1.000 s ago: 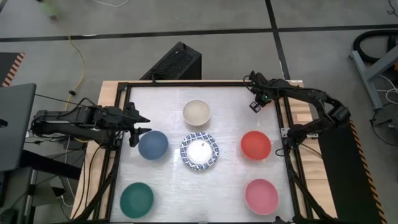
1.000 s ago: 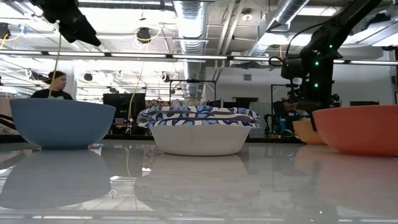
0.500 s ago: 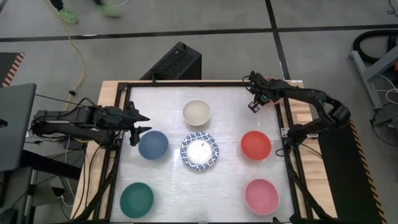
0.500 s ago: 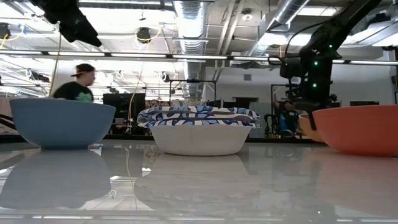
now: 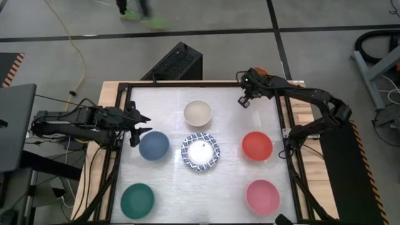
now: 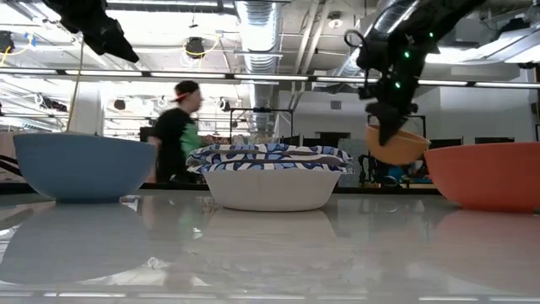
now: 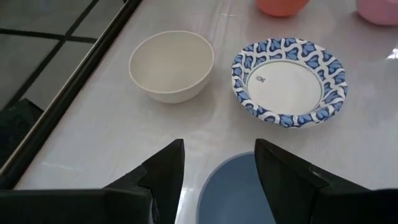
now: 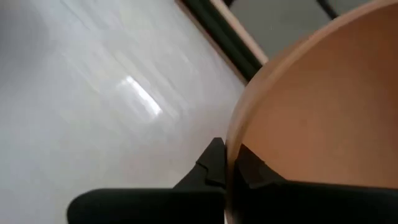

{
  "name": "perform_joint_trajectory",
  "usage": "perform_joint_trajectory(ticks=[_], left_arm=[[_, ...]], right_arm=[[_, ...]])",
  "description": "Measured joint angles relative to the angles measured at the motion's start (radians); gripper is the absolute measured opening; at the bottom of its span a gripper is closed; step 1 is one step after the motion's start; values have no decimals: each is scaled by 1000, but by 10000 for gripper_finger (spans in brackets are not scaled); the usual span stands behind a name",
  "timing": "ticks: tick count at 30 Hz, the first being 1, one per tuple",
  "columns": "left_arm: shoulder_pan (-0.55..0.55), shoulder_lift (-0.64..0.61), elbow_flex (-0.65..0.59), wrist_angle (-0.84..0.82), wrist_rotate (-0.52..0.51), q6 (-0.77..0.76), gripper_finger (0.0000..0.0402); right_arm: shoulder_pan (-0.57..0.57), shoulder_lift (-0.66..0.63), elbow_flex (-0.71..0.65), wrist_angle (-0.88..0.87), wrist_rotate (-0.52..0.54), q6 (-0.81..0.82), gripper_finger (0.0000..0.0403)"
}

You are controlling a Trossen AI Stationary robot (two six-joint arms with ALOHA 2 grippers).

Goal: Nest bowls inside each other by size order
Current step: Stack the orange bowl into the white blue bowls

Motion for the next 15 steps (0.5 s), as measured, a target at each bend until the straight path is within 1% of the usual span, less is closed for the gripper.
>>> perform_joint_trajectory(ticks=[8, 15], left_arm=[[0, 0, 0, 0, -7, 51, 185], [0, 0, 0, 0, -15, 51, 185]], right_arm=[[142, 0, 61, 72, -2, -102, 9], [268, 0, 89, 124, -4, -259, 9]])
